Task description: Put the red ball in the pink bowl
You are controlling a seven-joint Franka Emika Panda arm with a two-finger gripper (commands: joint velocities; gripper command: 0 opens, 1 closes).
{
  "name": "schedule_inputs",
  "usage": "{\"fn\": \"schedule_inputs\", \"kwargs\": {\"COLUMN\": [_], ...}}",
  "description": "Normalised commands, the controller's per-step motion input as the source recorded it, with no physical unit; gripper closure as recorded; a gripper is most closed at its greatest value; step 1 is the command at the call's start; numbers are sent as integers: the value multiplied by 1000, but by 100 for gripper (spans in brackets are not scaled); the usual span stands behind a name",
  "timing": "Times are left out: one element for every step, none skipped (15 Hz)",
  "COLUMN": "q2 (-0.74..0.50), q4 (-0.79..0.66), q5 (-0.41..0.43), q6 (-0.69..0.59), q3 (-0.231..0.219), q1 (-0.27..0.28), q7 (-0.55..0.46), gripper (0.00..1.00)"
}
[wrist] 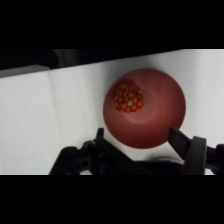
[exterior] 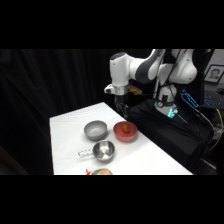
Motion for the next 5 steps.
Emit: {"fn": "schedule_inputs", "kwargs": {"q2": [-258,-213,-164,-110,-68], "q4": [257,274,297,308,298], "q5": [-8,-4,0,33,117], "q6": [-463,-435,-389,-325,-253], "q3": [-18,-23,-32,-46,-78], "q1": [-68,-65,-68,-65,-57], "q7": [-148,-179,-195,-231,-340], "gripper": [0,0,0,0,0]}}
